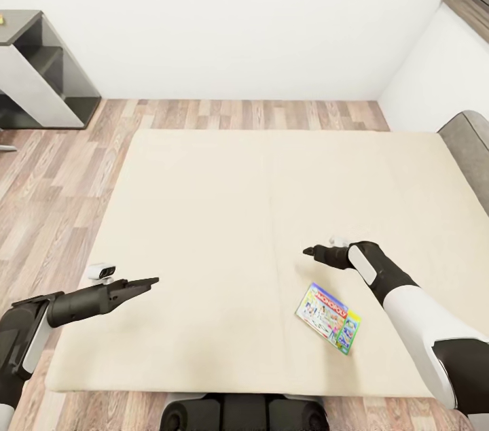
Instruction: Put all the toys in the child's room - the three board games (two on the bed and one on the table), the two jigsaw puzzles on the table, and the tennis ball on the table - inside the toy box on the table in the child's room.
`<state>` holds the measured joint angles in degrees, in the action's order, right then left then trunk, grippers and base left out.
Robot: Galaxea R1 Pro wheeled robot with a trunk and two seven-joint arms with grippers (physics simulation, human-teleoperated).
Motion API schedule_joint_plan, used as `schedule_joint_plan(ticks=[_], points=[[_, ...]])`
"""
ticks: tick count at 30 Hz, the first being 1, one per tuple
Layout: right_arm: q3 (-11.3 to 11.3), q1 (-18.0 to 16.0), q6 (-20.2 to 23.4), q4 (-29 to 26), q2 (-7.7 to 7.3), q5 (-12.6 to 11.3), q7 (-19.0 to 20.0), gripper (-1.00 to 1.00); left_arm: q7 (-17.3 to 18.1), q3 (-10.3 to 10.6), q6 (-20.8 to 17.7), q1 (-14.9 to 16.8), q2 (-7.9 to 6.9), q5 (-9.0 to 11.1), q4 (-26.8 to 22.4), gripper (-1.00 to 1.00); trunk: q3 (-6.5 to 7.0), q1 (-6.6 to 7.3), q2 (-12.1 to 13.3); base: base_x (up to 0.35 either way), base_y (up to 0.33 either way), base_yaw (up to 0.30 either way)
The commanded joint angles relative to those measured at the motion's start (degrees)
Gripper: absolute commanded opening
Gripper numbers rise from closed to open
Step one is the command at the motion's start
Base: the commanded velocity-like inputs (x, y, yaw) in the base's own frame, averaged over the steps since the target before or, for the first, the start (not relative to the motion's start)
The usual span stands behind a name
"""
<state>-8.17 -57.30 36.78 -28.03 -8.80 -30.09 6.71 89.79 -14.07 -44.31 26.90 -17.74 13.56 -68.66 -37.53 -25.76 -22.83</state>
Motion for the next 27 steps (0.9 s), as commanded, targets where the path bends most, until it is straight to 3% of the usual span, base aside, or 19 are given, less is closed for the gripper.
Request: schedule_joint_plan(ticks=[1,27], points=[[-0.3,0.0,0.2,0.0,-0.06,0.2,0.3,1.00,0.2,0.0,-0.6,0.0,-0.01,0.0,0.0,1.00,-0.17,-0.03,-0.1,0.000,0.000,0.000],[-0.3,0.1,0.2,-0.1,-0.08,0.2,0.3,1.00,0.2,0.0,-0.6,0.0,-0.10,0.0,-0.1,1.00,-2.61,-0.03,-0.1,0.000,0.000,0.000]])
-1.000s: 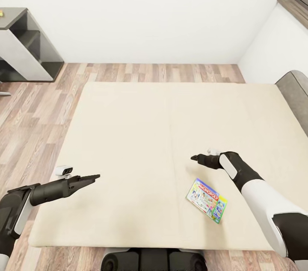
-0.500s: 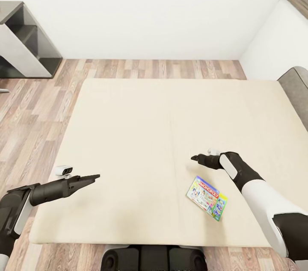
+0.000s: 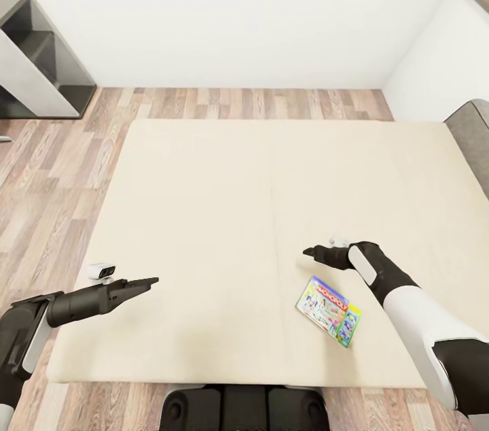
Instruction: Put all the toys in the child's room - the three board games (two on the bed and one on the table), the two jigsaw puzzles on the table, and the tennis ball on the table - inside the toy box on the table in the child's room.
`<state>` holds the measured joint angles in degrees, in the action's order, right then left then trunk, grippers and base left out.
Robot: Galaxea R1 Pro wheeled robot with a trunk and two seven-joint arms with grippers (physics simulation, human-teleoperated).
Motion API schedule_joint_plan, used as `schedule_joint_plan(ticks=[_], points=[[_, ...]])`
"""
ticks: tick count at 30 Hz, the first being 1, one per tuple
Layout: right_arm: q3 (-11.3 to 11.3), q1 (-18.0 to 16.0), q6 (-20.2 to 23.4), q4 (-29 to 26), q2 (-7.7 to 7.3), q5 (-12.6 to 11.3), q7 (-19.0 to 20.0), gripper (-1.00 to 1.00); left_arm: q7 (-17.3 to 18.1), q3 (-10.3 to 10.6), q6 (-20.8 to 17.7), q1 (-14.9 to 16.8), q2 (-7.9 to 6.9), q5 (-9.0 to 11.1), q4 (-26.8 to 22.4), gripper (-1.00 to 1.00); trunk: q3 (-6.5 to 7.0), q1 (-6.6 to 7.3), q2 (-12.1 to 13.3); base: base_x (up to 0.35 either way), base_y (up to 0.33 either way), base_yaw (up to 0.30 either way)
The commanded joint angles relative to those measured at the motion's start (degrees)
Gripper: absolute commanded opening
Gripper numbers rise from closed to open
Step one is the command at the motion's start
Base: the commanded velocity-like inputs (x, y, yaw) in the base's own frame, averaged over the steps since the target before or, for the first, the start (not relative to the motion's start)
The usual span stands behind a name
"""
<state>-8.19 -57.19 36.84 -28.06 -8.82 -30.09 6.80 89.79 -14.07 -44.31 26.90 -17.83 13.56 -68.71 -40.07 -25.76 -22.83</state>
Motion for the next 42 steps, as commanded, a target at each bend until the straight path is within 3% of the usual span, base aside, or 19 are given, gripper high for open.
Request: schedule_joint_plan(ticks=[1,16,26,42], points=[[-0.2,0.0,0.2,-0.1,-0.08,0.2,0.2,1.00,0.2,0.0,-0.6,0.0,-0.01,0.0,0.0,1.00,-0.16,-0.03,-0.1,0.000,0.000,0.000],[-0.2,-0.1,0.2,-0.1,-0.62,0.2,0.3,1.00,0.2,-0.1,-0.6,0.0,-0.09,0.0,-0.3,1.00,-1.58,-0.03,-0.1,0.000,0.000,0.000],[-0.2,-0.1,0.2,-0.2,-0.59,0.2,0.3,1.00,0.2,0.0,-2.9,0.0,-0.32,0.2,-4.7,1.00,-2.52,-0.03,-0.1,0.000,0.000,0.000],[-0.1,-0.1,0.2,-0.2,-0.06,0.2,0.3,1.00,0.2,0.0,-3.4,-1.0,-0.45,2.0,-5.9,1.00,-4.02,-0.03,-0.1,0.000,0.000,0.000]])
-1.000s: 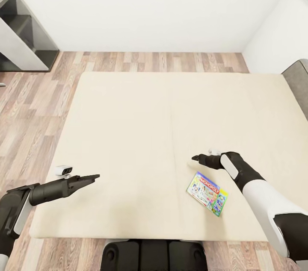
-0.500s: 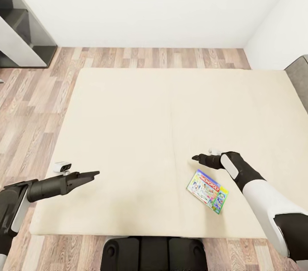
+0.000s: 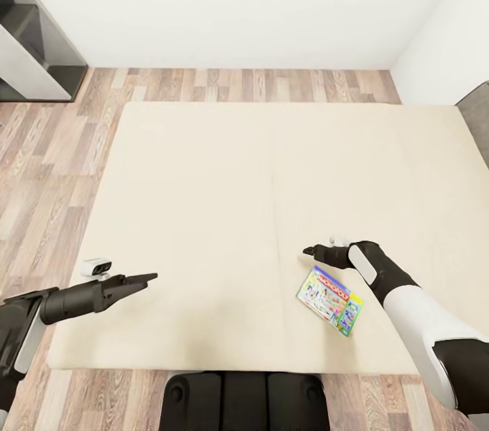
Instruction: Put all the toys in the child's room - the three board games (two on the bed and one on the table), the two jigsaw puzzles on the table, and the tennis ball on the table - inside the toy box on the table in the child's room.
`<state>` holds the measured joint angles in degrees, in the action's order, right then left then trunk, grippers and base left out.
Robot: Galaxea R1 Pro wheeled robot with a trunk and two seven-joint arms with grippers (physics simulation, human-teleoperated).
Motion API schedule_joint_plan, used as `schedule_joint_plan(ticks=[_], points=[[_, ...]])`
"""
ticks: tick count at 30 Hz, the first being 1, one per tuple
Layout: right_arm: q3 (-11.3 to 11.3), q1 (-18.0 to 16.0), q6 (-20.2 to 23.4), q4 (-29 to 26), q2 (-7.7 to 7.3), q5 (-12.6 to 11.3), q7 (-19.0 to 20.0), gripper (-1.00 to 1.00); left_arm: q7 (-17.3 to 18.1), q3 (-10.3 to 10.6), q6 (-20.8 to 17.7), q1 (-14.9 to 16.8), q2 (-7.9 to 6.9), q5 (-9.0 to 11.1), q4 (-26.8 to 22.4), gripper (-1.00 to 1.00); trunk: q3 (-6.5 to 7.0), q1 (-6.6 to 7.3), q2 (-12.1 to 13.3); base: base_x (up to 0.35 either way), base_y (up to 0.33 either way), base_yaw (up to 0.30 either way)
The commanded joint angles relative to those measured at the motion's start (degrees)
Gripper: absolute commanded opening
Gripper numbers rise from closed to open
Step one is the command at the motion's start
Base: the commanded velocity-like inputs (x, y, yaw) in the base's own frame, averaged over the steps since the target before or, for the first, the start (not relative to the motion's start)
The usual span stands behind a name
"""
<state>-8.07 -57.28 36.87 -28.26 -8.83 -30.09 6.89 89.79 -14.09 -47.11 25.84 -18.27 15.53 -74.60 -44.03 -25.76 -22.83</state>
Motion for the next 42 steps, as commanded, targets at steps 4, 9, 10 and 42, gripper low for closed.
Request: schedule_joint_plan(ticks=[4,9,10,42], points=[[-0.3,0.0,0.2,0.0,-0.11,0.2,0.3,1.00,0.2,0.1,-0.6,-0.1,-0.01,0.0,0.0,1.00,-0.44,-0.03,-0.1,0.000,0.000,0.000],[-0.3,0.0,0.2,-0.1,-0.13,0.2,1.7,1.00,0.2,0.1,-0.6,-0.1,-0.08,0.0,0.0,1.00,-0.91,-0.03,-0.1,0.000,0.000,0.000],[-0.3,0.0,0.1,-0.1,-0.13,0.2,2.0,1.00,0.2,0.1,-0.6,-0.1,-0.08,0.0,0.0,1.00,-1.01,-0.03,-0.1,0.000,0.000,0.000],[-0.3,-0.6,0.2,-1.2,-0.87,0.2,3.3,1.00,0.2,0.2,-0.6,-0.2,-0.02,0.0,0.0,1.00,-4.02,-0.03,-0.1,0.000,0.000,0.000]])
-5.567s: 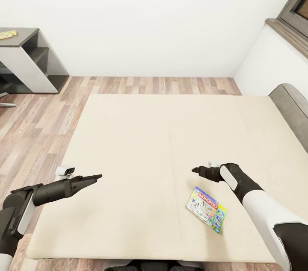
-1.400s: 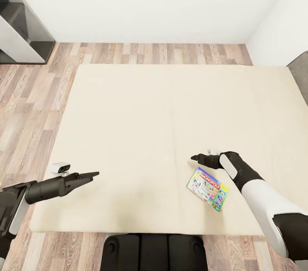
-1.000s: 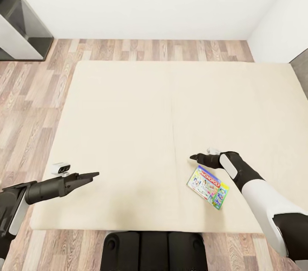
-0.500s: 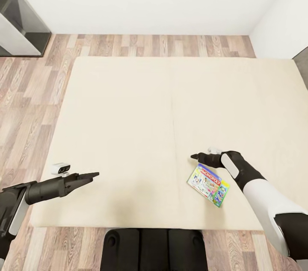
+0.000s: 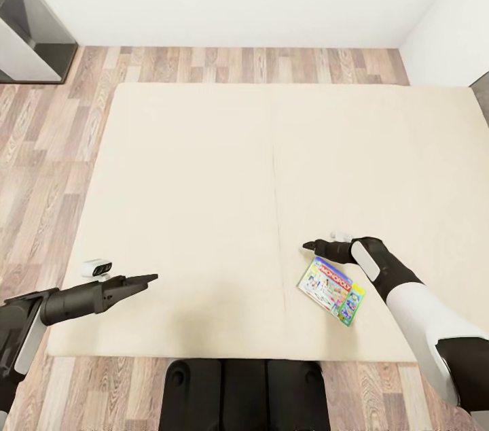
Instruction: Put all the toys in the child's room - the three board games (two on the bed and one on the table), the two jigsaw puzzles on the table, and the tennis ball on the table - inside the toy box on the table in the child's room.
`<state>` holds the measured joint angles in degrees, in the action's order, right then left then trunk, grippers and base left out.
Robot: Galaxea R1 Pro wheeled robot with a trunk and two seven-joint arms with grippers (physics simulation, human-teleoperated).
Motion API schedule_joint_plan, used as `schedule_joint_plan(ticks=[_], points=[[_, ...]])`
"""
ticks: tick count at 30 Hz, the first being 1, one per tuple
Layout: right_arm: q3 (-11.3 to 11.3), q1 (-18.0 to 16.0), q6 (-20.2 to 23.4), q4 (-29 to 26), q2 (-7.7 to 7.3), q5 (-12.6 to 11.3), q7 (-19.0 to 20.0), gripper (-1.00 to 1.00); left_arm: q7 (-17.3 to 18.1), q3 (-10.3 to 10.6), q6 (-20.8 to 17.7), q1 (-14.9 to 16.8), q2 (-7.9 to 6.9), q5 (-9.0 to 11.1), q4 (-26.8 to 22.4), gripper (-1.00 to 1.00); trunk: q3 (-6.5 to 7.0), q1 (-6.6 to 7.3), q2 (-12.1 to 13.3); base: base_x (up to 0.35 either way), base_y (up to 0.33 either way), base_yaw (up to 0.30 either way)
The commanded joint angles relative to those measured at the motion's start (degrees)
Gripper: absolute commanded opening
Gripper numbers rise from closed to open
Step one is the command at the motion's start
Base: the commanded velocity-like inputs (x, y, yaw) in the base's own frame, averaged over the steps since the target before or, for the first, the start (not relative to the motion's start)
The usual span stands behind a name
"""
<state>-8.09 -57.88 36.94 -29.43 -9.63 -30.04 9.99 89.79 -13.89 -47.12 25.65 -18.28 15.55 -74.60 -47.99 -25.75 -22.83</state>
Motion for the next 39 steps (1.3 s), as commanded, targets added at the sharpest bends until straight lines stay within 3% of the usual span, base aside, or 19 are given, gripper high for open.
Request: schedule_joint_plan(ticks=[1,10,39], points=[[-0.2,0.0,0.1,-0.1,-0.04,0.2,0.2,1.00,0.2,0.0,-0.6,0.0,-0.01,0.0,0.0,1.00,-0.16,-0.03,-0.1,0.000,0.000,0.000],[-0.1,0.0,0.1,-0.2,0.26,0.2,0.2,1.00,0.2,0.0,-0.6,0.0,0.00,0.0,0.0,1.00,-0.78,-0.03,-0.1,0.000,0.000,0.000],[-0.2,0.0,0.5,-0.1,-0.02,0.1,0.1,1.00,0.2,-0.1,-0.6,0.0,-0.09,0.0,0.0,1.00,-1.01,-0.03,-0.1,0.000,0.000,0.000]])
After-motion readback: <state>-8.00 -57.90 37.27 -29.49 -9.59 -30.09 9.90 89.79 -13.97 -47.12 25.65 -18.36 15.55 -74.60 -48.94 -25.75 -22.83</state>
